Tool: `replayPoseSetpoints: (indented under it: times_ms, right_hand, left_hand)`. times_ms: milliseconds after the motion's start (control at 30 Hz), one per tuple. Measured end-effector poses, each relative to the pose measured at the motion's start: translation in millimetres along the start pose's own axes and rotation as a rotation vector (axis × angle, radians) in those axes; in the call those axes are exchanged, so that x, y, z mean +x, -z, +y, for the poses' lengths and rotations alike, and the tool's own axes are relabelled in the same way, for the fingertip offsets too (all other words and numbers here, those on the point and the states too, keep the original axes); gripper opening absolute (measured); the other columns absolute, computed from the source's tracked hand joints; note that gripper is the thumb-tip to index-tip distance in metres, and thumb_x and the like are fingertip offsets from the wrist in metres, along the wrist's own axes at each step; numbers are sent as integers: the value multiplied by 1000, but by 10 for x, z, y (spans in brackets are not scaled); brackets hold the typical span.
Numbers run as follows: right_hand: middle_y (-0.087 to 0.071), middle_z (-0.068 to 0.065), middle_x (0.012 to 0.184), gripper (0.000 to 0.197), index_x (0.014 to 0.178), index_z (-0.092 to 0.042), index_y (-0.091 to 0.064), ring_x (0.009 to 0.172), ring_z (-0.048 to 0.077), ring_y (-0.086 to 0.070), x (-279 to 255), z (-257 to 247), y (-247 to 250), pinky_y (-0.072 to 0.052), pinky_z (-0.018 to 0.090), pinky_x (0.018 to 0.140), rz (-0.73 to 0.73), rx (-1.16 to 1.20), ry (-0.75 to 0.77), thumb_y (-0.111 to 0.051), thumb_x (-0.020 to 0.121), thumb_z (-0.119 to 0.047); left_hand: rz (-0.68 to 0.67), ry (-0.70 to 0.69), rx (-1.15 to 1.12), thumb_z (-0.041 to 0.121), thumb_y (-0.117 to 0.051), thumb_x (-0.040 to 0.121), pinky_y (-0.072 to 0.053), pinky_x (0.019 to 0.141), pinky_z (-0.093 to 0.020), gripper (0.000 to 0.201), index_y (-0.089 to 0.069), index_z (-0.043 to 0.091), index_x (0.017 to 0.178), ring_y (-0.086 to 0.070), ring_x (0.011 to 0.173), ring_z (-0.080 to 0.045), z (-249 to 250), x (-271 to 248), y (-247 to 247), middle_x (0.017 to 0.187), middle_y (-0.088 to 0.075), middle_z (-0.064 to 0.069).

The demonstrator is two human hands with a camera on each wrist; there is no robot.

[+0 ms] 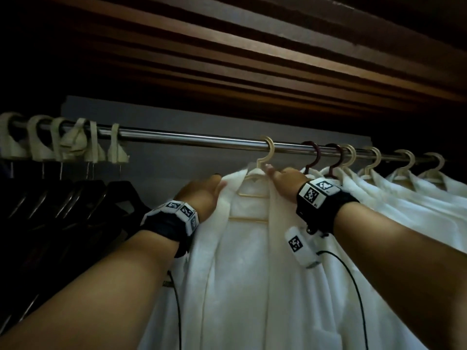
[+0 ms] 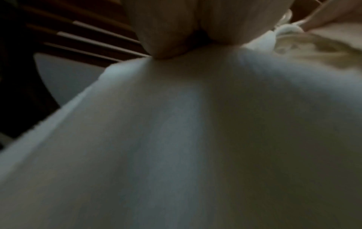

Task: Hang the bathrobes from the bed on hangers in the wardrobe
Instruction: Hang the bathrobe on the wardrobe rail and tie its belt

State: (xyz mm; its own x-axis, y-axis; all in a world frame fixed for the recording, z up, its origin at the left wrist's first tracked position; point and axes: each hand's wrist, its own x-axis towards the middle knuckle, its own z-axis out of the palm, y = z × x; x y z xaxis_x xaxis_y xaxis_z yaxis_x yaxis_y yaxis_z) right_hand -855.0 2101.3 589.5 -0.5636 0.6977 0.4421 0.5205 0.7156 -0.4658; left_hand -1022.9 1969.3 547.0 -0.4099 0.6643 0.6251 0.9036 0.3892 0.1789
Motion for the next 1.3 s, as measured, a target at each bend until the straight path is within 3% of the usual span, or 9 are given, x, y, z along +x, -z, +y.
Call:
replayPoseSetpoints:
  times_ms: [267,367,500,567,633,767,967,1100,1300]
  right_hand:
    - [-59,21,99,78,111,0,-60,109,38,-57,-81,187,-110,-40,38,86,79,-251,34,-14,97,-63]
    - [-59,25,104,95,130,-1,-50,105,39,-57,-5,207,-167,-45,41,87,82,-300,18,-5,89,-74]
    - [-60,19,107,69,147,-53,-14,97,34,-58,30,393,-187,-48,46,88,78,-323,204,2,85,-78]
    - [-59,17,116,66,142,-37,-36,109,34,-54,-32,475,-244,-45,45,94,225,-342,213,-17,90,-73]
    - [-48,17,134,86,138,-20,-42,123,34,-44,-149,510,-375,-37,44,102,383,-371,152,-37,77,-81]
    - [0,16,156,132,152,-20,13,145,36,-2,-343,739,-730,-5,51,118,373,-467,188,-57,58,-81]
    - [45,14,147,127,147,-29,29,138,37,37,-792,896,-1186,11,59,115,263,-459,207,-72,72,-51]
    - [21,15,157,114,154,-21,7,145,36,19,-1181,821,-1688,5,62,114,271,-321,292,-71,73,-39]
    - [-23,5,142,76,144,-30,-27,127,31,-26,-1075,227,-1427,-21,56,103,350,-185,316,-59,78,-51]
  left_hand:
    - [246,263,-222,39,-35,102,-45,85,-34,33,-60,21,113,-59,104,-40,-129,126,65,118,-63,-19]
    - [270,277,-215,46,-29,101,-44,91,-39,42,-59,19,112,-58,106,-40,-116,39,-40,117,-62,-19]
    - [238,275,-81,64,-11,94,-44,97,-43,68,-61,20,106,-60,106,-37,-342,-103,-255,113,-65,-16]
    - [294,367,-160,71,-19,86,-46,95,-45,72,-57,15,106,-59,105,-40,-502,-209,-334,113,-63,-20]
    - [353,470,-333,70,-43,85,-46,95,-41,70,-48,9,120,-58,110,-41,-592,-332,-445,122,-58,-22]
    - [300,538,-511,61,-68,76,-43,92,-32,82,-38,11,133,-58,113,-32,-644,-710,-735,128,-56,-13]
    - [-18,605,-585,43,-72,81,-42,85,-28,48,-65,6,110,-61,109,-35,-949,-1447,-1401,113,-67,-18]
    - [37,638,-666,48,-73,79,-45,74,-28,31,-56,23,74,-64,84,-27,-848,-1787,-1521,80,-65,-5]
    - [468,517,-635,40,-64,87,-41,77,-27,39,-53,15,115,-62,93,-27,-693,-1327,-1053,98,-63,-3]
